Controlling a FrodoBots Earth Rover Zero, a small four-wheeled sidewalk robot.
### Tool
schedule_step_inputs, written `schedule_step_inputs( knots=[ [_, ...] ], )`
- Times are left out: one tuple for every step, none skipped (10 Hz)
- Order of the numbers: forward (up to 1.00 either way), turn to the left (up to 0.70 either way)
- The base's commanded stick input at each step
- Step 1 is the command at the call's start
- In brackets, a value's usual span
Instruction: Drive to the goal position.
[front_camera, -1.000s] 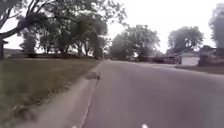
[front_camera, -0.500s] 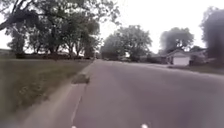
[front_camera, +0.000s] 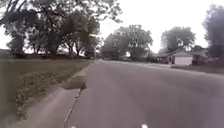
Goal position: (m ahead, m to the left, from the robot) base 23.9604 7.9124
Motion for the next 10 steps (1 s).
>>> schedule_step_inputs(
  knots=[
    [1.0,0.0],
    [1.0,0.0],
    [1.0,0.0],
    [1.0,0.0],
    [1.0,0.0],
    [1.0,0.0],
    [1.0,0.0],
    [1.0,0.0],
    [1.0,0.0],
    [1.0,0.0]
  ],
)
